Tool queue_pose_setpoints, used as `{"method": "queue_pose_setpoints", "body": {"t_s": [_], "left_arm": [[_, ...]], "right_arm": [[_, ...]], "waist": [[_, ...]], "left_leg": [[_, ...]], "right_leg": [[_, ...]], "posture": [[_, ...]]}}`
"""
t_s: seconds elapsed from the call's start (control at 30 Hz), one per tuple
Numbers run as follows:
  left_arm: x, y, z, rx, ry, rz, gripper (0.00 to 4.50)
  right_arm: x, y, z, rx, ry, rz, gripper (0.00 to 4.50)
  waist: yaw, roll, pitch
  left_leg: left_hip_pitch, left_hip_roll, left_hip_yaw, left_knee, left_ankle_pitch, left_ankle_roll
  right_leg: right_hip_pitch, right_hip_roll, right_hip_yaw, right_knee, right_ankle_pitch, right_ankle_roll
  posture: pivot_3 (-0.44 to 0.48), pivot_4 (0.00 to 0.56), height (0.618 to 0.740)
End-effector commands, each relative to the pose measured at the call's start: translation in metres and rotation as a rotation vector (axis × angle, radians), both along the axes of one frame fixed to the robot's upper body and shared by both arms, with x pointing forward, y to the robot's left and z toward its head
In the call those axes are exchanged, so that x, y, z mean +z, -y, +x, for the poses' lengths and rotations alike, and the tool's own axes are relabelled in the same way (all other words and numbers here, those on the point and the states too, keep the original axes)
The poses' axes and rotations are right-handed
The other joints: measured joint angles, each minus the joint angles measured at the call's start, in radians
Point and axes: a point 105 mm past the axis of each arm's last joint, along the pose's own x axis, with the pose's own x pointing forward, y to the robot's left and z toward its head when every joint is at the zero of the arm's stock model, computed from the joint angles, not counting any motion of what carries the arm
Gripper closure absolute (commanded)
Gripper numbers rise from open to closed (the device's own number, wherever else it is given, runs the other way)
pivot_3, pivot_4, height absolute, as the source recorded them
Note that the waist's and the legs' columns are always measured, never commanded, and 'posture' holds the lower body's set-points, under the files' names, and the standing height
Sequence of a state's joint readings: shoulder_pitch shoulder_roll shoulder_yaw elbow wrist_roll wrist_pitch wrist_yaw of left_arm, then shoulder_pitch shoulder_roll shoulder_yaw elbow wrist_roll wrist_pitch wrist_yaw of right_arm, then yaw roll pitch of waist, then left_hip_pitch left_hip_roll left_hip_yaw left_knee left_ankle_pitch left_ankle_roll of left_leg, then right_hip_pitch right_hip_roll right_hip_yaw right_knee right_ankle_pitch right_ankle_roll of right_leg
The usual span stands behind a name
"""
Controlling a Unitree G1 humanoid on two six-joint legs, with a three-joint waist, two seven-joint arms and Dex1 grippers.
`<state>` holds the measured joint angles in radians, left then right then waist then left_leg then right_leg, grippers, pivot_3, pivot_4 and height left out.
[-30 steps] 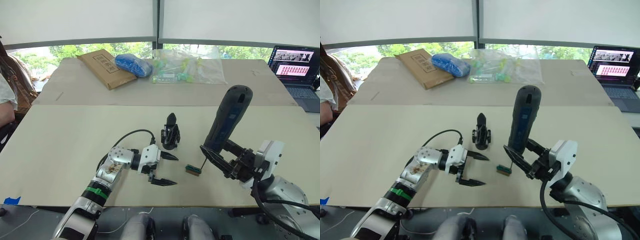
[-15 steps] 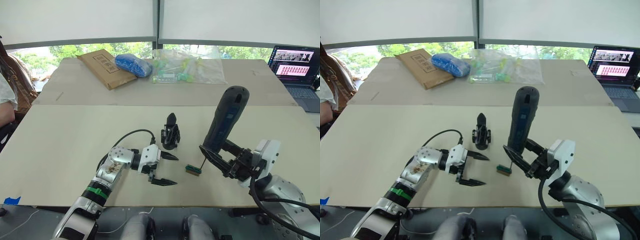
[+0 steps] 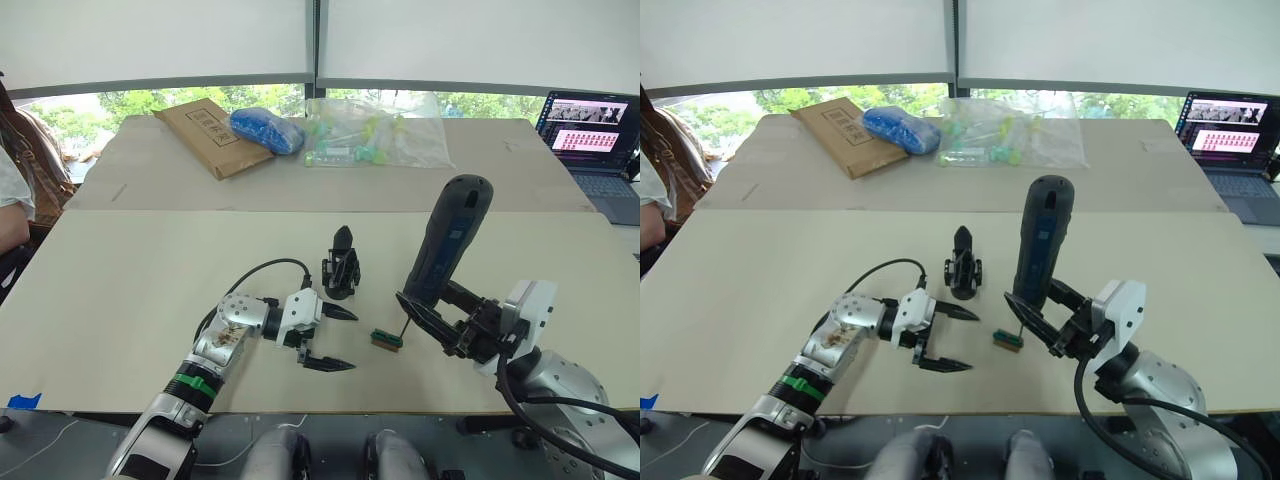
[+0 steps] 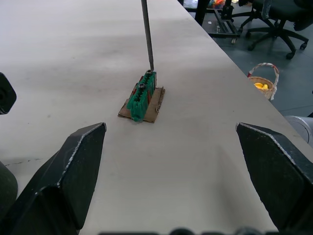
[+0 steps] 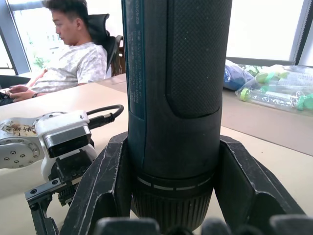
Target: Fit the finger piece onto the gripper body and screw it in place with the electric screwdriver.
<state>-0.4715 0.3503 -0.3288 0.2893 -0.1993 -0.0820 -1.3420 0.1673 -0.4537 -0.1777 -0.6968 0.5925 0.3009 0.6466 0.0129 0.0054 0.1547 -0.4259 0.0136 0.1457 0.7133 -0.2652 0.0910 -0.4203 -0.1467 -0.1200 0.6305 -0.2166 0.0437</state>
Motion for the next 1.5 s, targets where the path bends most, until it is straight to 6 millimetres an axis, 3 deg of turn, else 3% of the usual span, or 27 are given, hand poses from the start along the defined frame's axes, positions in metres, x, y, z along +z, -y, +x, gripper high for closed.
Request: {"method": "queue_pose_setpoints", "body": {"t_s": [0.03, 1.5], "left_arm": [[0.0105, 0.0044, 0.0012, -0.011, 0.034, -0.017, 0.0], [0.0118, 0.0062, 0.003, -0.008, 0.041, -0.022, 0.0]], "right_arm": [[0.0185, -0.0005, -0.0056, 0.008, 0.101, 0.004, 2.57], [0.0204, 0.0014, -0.0025, 0.003, 0.092, -0.005, 2.57]], "waist": [[0.0, 0.0, 0.0], [0.0, 0.0, 0.0]], "left_leg": [[0.0, 0.0, 0.0, 0.0, 0.0, 0.0], [0.0, 0.0, 0.0, 0.0, 0.0, 0.0]], "right_leg": [[0.0, 0.0, 0.0, 0.0, 0.0, 0.0], [0.0, 0.0, 0.0, 0.0, 0.0, 0.0]], "posture": [[0.0, 0.15, 0.732], [0.0, 0.15, 0.732]]}}
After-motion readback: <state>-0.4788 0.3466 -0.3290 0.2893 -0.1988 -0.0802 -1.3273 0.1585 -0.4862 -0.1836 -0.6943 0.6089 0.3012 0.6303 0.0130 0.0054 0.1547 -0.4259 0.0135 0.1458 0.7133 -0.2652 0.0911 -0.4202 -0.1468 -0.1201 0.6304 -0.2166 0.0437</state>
